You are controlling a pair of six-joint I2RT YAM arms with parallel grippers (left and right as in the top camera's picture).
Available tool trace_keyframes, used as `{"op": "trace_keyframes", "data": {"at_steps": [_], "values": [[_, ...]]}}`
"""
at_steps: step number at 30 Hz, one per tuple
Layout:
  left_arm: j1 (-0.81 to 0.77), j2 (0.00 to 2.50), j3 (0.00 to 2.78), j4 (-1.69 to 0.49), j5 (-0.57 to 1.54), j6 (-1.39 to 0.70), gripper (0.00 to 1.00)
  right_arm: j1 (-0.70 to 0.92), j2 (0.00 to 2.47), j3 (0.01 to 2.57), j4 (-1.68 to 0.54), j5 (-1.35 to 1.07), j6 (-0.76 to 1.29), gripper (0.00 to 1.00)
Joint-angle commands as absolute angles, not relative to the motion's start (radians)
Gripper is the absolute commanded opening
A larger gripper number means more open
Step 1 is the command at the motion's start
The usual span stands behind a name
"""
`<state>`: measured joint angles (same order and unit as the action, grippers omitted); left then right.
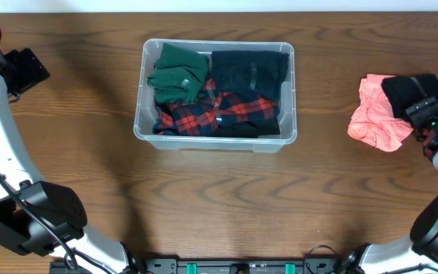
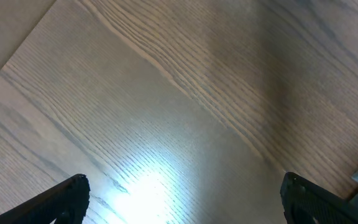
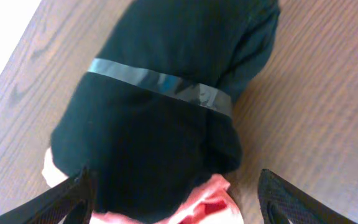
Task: Pack container
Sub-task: 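Move the right gripper back and grasp the black banded bundle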
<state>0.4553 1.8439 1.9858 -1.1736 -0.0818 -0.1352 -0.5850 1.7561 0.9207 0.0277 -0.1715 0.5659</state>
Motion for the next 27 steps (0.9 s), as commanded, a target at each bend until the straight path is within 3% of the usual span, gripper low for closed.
{"op": "trace_keyframes", "data": {"at_steps": [1, 11, 13, 16, 17, 27], "values": [[0.459, 1.837, 2.0, -1.176, -0.086, -0.148, 0.98, -0.59, 1.816, 0.913, 0.059, -0.204, 0.599, 0.78], [0.459, 1.837, 2.0, -1.176, -0.086, -0.148, 0.98, -0.59, 1.864, 0.915, 0.184, -0.215, 0.586, 0.57], [0.459, 1.837, 2.0, -1.176, -0.086, -0.148, 0.98, -0.59, 1.864, 0.915, 0.21, -0.215, 0.586, 0.46], [0.459, 1.837, 2.0, -1.176, -0.086, -0.148, 0.98, -0.59, 1.864, 0.918, 0.221, -0.225, 0.586, 0.05], [0.459, 1.837, 2.0, -1.176, -0.086, -0.148, 0.98, -0.59, 1.864, 0.92, 0.22, -0.238, 0.584, 0.01], [0.459, 1.837, 2.0, -1.176, -0.086, -0.148, 0.98, -0.586, 1.751, 0.968, 0.155, -0.351, 0.522, 0.01]]}}
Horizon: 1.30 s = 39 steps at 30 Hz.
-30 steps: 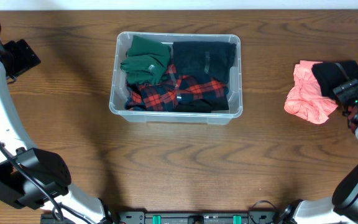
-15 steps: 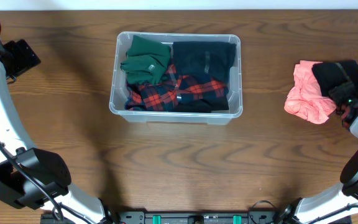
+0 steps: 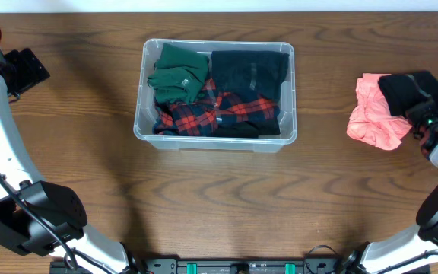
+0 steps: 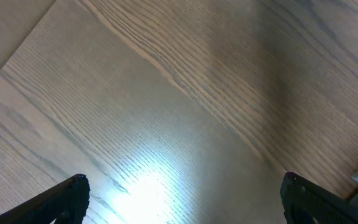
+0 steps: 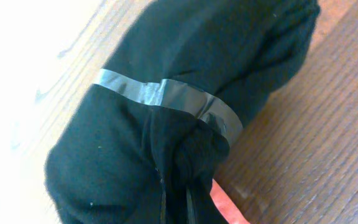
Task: Pack container
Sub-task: 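Move the right gripper back and grasp the black banded bundle, then carry the black bundle with the right gripper into the bin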
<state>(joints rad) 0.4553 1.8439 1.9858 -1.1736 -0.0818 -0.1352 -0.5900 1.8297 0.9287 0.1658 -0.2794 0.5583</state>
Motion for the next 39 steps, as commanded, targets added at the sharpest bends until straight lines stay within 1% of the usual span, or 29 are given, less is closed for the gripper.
{"op": "trace_keyframes", "data": {"at_steps": [1, 10, 14, 18, 23, 28, 32, 39], "values": [[0.459, 1.837, 2.0, -1.176, -0.086, -0.148, 0.98, -0.585, 1.721, 0.979, 0.137, -0.362, 0.522, 0.01], [0.459, 1.837, 2.0, -1.176, -0.086, -0.148, 0.98, -0.559, 1.496, 1.119, -0.066, -0.542, 0.491, 0.01], [0.459, 1.837, 2.0, -1.176, -0.086, -0.148, 0.98, -0.514, 1.41, 1.132, -0.105, -0.62, 0.488, 0.01], [0.459, 1.837, 2.0, -1.176, -0.086, -0.148, 0.98, -0.424, 1.335, 1.132, -0.131, -0.706, 0.469, 0.01], [0.459, 1.837, 2.0, -1.176, -0.086, -0.148, 0.98, -0.238, 1.26, 1.132, -0.157, -0.738, 0.462, 0.01], [0.459, 1.837, 2.0, -1.176, -0.086, -0.148, 0.98, -0.037, 1.248, 1.132, -0.151, -0.728, 0.463, 0.01], [0.459, 1.837, 2.0, -1.176, -0.086, -0.148, 0.98, 0.141, 1.258, 1.131, -0.144, -0.608, 0.48, 0.01], [0.459, 1.837, 2.0, -1.176, -0.086, -0.148, 0.98, 0.465, 1.324, 1.131, -0.019, -0.352, 0.54, 0.01]]}}
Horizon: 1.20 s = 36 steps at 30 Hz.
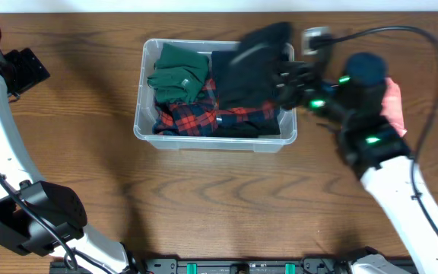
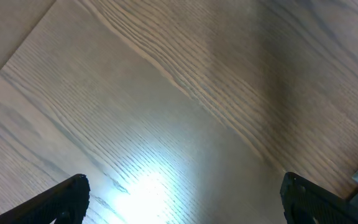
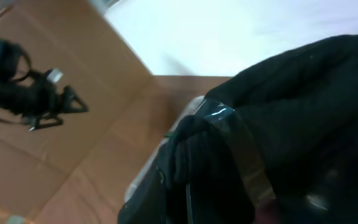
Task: Pack container
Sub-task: 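Carry the black bundle with the right gripper into the bin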
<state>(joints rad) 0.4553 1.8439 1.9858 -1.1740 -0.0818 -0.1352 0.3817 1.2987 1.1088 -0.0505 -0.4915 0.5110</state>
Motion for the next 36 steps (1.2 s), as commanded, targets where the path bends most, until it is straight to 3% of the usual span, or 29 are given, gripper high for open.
{"op": "trace_keyframes", "data": {"at_steps": [1, 6, 11, 24, 25, 26, 27, 29, 30, 36], "values": [[0.459, 1.837, 2.0, -1.176, -0.086, -0.148, 0.98, 0.502, 1.34, 1.131, 0.009, -0.32, 0.556, 0.01], [0.459, 1.837, 2.0, -1.176, -0.086, -0.148, 0.98, 0.62, 1.456, 1.131, 0.17, -0.193, 0.663, 0.01], [0.459, 1.837, 2.0, -1.176, -0.086, -0.148, 0.98, 0.694, 1.607, 1.131, 0.398, -0.223, 0.681, 0.01], [0.459, 1.837, 2.0, -1.176, -0.086, -0.148, 0.98, 0.71, 1.798, 1.131, 0.505, -0.393, 0.691, 0.01], [0.459, 1.837, 2.0, -1.176, -0.086, -0.148, 0.98, 0.71, 1.798, 1.131, 0.497, -0.402, 0.691, 0.06], [0.459, 1.837, 2.0, -1.176, -0.086, -0.148, 0.98, 0.71, 1.797, 1.131, 0.487, -0.406, 0.69, 0.2], [0.459, 1.837, 2.0, -1.176, -0.086, -0.148, 0.98, 0.71, 1.797, 1.132, 0.476, -0.415, 0.682, 0.43], [0.459, 1.837, 2.0, -1.176, -0.086, -0.148, 0.98, 0.71, 1.797, 1.132, 0.45, -0.424, 0.672, 0.62], [0.459, 1.837, 2.0, -1.176, -0.086, -0.148, 0.98, 0.71, 1.797, 1.132, 0.434, -0.424, 0.67, 0.66], [0.459, 1.837, 2.0, -1.176, -0.086, -0.148, 0.98, 0.699, 1.735, 1.148, 0.286, -0.418, 0.56, 0.67]]}}
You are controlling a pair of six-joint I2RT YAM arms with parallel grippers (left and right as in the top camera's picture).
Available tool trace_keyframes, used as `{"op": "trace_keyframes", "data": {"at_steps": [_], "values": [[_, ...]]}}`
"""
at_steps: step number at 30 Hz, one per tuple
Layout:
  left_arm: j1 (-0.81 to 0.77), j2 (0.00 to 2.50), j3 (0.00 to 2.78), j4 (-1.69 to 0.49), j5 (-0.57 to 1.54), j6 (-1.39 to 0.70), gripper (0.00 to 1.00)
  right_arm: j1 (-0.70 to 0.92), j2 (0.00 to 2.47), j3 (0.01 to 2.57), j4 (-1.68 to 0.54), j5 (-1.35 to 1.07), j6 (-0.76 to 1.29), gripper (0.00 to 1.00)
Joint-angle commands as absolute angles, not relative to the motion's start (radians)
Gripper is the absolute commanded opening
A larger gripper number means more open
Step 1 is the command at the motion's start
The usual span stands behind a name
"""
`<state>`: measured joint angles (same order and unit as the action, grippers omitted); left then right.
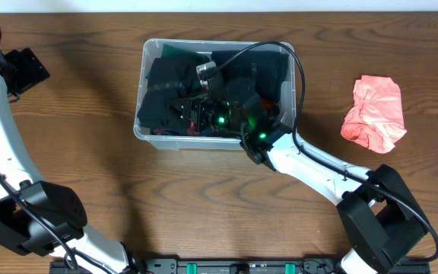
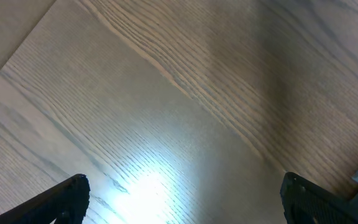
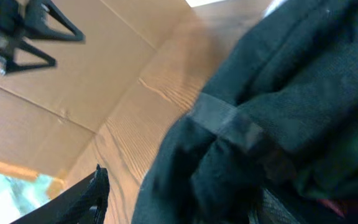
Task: Pack container
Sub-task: 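Carry the black bundle with the right gripper into the bin, then push and tuck the black bundle into the bin's left side with the right gripper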
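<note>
The clear plastic container (image 1: 215,143) stands at the table's middle with dark clothes inside. A black rolled bundle (image 1: 162,91) with a tape band (image 3: 229,124) lies in its left half, covering most of a green garment (image 1: 175,52). My right gripper (image 1: 192,106) reaches into the container. It is open, and the bundle (image 3: 247,81) lies between its spread fingers (image 3: 86,199). A pink garment (image 1: 375,114) lies on the table at the right. At the far left my left gripper (image 2: 182,199) is open over bare wood, holding nothing.
The right arm (image 1: 318,164) stretches from the front right across the container's front wall. The left arm runs along the table's left edge. In the left wrist view, a corner of the container shows at the right.
My right gripper was shut on the black bundle above the container's right side. Now it is open in the left half, with the bundle resting on the green garment. The left arm is unchanged.
My right gripper stood open around the black bundle on the pink garment at the right. Then it was shut on the bundle, then held it over the container. Now the bundle lies inside, and the pink garment is alone on the table.
</note>
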<state>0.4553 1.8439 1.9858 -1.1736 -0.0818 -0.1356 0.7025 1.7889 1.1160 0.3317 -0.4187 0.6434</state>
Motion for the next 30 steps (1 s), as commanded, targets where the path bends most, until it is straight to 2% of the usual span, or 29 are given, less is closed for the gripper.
{"op": "trace_keyframes", "data": {"at_steps": [1, 8, 12, 14, 15, 16, 17, 18, 30], "values": [[0.459, 1.837, 2.0, -1.176, -0.086, -0.148, 0.98, 0.693, 1.715, 1.16, 0.241, -0.41, 0.527, 0.68], [0.459, 1.837, 2.0, -1.176, -0.086, -0.148, 0.98, 0.673, 1.595, 1.34, -0.162, -0.243, 0.269, 0.71], [0.459, 1.837, 2.0, -1.176, -0.086, -0.148, 0.98, 0.673, 1.599, 1.376, -0.183, -0.199, 0.232, 0.66], [0.459, 1.837, 2.0, -1.176, -0.086, -0.148, 0.98, 0.673, 1.61, 1.376, -0.167, -0.183, 0.221, 0.55], [0.459, 1.837, 2.0, -1.176, -0.086, -0.148, 0.98, 0.673, 1.62, 1.376, -0.155, -0.183, 0.214, 0.42], [0.459, 1.837, 2.0, -1.176, -0.086, -0.148, 0.98, 0.673, 1.634, 1.376, -0.14, -0.183, 0.21, 0.23], [0.459, 1.837, 2.0, -1.176, -0.086, -0.148, 0.98, 0.673, 1.652, 1.376, -0.124, -0.183, 0.208, 0.09], [0.459, 1.837, 2.0, -1.176, -0.086, -0.148, 0.98, 0.673, 1.67, 1.376, -0.108, -0.183, 0.208, 0.02], [0.459, 1.837, 2.0, -1.176, -0.086, -0.148, 0.98, 0.673, 1.851, 1.394, 0.105, -0.183, 0.181, 0.01]]}}
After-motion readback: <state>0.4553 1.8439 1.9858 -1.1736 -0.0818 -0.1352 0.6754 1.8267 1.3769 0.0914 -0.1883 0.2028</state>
